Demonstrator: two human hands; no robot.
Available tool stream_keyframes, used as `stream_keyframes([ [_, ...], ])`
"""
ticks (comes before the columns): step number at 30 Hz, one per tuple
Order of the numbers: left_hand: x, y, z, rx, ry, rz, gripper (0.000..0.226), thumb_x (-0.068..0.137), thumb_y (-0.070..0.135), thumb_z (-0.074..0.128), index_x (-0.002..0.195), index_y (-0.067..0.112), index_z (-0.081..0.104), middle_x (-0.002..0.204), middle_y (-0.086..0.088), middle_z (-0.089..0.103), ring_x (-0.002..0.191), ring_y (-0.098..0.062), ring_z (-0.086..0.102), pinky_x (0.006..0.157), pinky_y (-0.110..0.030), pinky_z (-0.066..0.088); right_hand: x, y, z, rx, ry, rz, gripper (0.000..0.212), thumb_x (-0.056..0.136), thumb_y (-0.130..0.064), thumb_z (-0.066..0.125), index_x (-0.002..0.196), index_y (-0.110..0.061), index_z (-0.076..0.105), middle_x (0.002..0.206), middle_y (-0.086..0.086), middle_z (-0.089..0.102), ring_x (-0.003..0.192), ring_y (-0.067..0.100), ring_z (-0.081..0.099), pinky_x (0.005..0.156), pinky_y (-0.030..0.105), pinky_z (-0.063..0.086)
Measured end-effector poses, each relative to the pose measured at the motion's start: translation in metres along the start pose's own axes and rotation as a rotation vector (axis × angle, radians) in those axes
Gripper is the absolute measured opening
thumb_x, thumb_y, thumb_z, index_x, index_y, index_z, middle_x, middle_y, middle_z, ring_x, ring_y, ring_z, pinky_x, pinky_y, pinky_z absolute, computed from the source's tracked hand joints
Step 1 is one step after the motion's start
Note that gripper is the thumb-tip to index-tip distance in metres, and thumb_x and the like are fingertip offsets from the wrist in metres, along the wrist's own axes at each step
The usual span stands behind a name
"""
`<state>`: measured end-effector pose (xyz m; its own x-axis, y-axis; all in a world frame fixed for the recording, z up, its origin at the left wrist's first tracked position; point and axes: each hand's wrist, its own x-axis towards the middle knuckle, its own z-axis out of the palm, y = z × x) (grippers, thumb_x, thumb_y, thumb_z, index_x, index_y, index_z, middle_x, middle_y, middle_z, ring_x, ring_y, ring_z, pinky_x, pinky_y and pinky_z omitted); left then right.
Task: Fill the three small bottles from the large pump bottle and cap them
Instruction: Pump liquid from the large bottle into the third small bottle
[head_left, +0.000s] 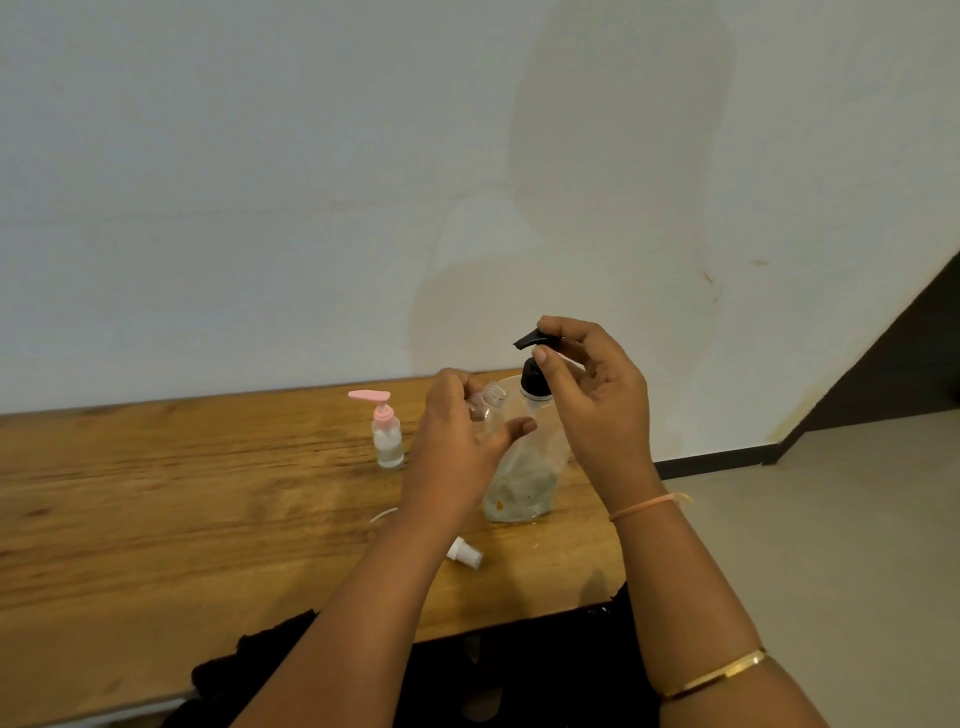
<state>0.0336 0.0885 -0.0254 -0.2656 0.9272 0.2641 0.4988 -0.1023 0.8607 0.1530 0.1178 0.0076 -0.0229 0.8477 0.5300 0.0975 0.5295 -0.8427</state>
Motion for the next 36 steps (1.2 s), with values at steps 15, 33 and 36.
stream_keyframes([
  [15, 0.008, 0.012, -0.011, 0.148, -0.021, 0.141, 0.051, 0.08, 0.014, 0.061, 0.115, 0.013, 0.024, 0.11, 0.003, 0.026, 0.101, -0.015, 0.044, 0.078, -0.029, 0.044, -0.002, 0.01, -0.001, -0.315, 0.086, -0.279, 0.021, 0.086, 0.002, 0.057, 0.104, -0.004, 0.066, 0.109, -0.004, 0.059, 0.105, 0.002, 0.055, 0.09, 0.024, 0.05],
  [33, 0.009, 0.015, -0.035, -0.137, -0.041, 0.283, 0.05, 0.07, 0.042, 0.071, 0.114, 0.054, 0.05, 0.111, 0.014, 0.055, 0.089, 0.001, 0.061, 0.073, -0.01, 0.05, 0.0, -0.002, -0.003, -0.588, 0.056, -0.352, 0.017, 0.081, 0.001, 0.06, 0.095, -0.005, 0.067, 0.102, 0.007, 0.067, 0.095, 0.024, 0.06, 0.088, 0.006, 0.034],
  [36, 0.01, 0.016, -0.035, -0.149, -0.05, 0.267, 0.048, 0.069, 0.04, 0.072, 0.111, 0.054, 0.051, 0.112, 0.018, 0.055, 0.086, 0.005, 0.059, 0.076, -0.017, 0.054, -0.003, 0.001, 0.003, -0.58, 0.113, -0.347, 0.018, 0.08, 0.0, 0.059, 0.093, -0.008, 0.068, 0.1, 0.003, 0.067, 0.095, 0.022, 0.06, 0.083, 0.029, 0.044],
])
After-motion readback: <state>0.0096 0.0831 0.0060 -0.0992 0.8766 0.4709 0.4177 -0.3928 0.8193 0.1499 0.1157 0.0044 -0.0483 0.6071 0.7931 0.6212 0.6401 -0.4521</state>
